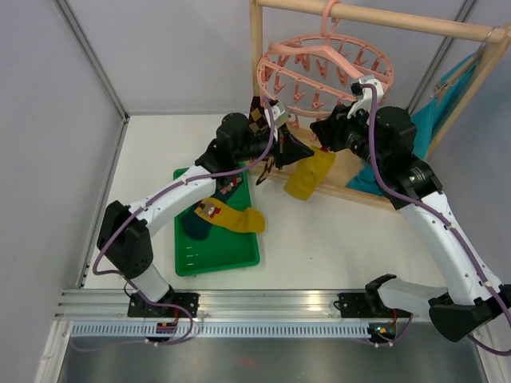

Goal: Clip the socks to the hanger
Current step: Clamp the sock onto the hanger.

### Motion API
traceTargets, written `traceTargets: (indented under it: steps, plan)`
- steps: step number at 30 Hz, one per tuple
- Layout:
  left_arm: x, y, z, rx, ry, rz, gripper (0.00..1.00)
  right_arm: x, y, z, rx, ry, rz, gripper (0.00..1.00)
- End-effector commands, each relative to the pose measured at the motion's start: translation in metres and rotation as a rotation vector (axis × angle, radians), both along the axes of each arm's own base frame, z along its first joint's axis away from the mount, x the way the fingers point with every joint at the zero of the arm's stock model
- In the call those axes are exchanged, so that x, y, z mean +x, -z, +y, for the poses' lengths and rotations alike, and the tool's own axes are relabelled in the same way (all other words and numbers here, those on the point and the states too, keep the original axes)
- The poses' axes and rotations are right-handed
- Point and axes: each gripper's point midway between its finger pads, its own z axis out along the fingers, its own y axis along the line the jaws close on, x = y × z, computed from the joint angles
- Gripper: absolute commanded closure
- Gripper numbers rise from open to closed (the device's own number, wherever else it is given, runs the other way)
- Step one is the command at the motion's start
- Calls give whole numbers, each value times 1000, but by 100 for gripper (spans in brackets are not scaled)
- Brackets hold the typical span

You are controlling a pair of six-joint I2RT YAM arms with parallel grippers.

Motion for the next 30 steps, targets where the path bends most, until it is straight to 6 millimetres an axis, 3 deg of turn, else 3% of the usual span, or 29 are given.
traceTargets:
  steps: [1,9,30]
  plan:
    - [6,-12,2,-37,5,-77,98,-10,-22,2,9,-35,-54,100]
    - [16,-14,15,-54,-11,-59,98,-11,-23,5,13,-49,-57,100]
    - [12,-32,18,-75,8,-70,98,-7,-15,9,14,-61,-45,100]
